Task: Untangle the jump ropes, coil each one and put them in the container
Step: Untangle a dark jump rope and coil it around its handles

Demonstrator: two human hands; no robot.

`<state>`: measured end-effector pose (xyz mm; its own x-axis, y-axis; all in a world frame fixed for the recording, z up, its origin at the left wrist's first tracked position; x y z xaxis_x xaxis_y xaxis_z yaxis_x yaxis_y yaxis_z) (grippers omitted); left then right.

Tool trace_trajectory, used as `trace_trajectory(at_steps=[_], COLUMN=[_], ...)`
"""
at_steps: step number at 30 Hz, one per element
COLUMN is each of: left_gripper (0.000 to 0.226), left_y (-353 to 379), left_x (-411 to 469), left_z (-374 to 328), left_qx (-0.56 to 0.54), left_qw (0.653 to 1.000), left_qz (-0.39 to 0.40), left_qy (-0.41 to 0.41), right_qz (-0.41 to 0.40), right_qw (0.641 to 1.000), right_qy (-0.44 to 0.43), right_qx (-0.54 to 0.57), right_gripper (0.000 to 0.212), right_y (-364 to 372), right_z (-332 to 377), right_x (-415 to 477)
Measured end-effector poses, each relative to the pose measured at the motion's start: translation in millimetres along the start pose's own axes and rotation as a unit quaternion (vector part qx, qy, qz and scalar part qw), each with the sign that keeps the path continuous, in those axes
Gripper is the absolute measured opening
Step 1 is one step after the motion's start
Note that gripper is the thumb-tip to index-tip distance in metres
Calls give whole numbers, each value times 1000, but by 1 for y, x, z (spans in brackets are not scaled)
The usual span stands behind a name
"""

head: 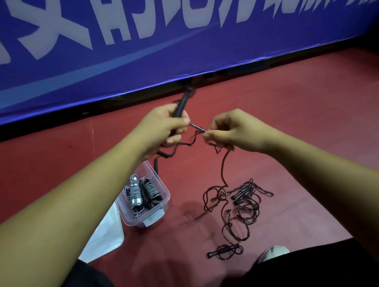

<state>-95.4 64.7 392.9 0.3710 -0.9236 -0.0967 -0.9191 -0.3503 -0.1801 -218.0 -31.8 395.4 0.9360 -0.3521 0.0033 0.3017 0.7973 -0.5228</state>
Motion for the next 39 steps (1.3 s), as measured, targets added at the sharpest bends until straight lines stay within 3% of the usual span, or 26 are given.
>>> trace_trajectory(at_steps=[4,9,11,12,14,15,16,19,21,24,29,33,35,39], left_gripper=[23,23,18,12,9,12,12,4,6,6,17,19,17,18], left_y=[-39,-57,-64,-72,-80,-77,-67,-17,11,29,2,-35,-47,-55], left_x=[6,6,7,7,3,2,1,-2,-2,-2,0,4,4,8], left_z=[3,37,46,50,55,58,59,50,43,39,41,52,59,69], left_qx=[-157,-141,-21,90,295,327,312,130,58,53,-83,-203,-198,-168], left_qw=[982,977,977,966,918,910,923,986,997,997,994,969,966,966], left_qz=[-102,-154,-194,-213,-207,-187,-160,-68,-14,38,-34,-124,-149,-170], left_qy=[-5,-54,-86,-112,-167,-172,-157,-79,-54,-39,-60,-71,-79,-102], right_qz=[38,27,3,-11,-27,-23,-13,7,-9,-47,21,71,70,31], right_qw=[997,993,995,996,996,996,996,995,996,995,996,989,986,989], right_qy=[64,111,93,77,45,34,23,0,-22,-40,26,128,149,141], right_qx=[-27,-36,-39,-46,-68,-78,-86,-102,-89,-79,-84,-28,29,31], right_gripper=[16,18,19,22,27,27,25,17,18,25,29,28,24,19], right_y=[-8,-17,-18,-19,-19,-15,-10,7,11,6,8,-2,-7,-12], right_z=[-41,-80,-74,-67,-48,-40,-34,-19,-7,9,-20,-83,-98,-94], right_x=[-7,-16,-13,-11,-7,-6,-5,-2,2,6,-6,-24,-28,-21])
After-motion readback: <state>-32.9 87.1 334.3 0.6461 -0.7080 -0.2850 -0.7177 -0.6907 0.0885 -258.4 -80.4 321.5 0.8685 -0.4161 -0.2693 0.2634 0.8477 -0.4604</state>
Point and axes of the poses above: each hand's wrist, its own x-axis towards the middle knuckle, its own y-axis out of the palm, z = x × y, the point moved 8 cm from there along x, towards the middle knuckle, and after that the axes turned 7 degrees about x, right-handed, at the moved point
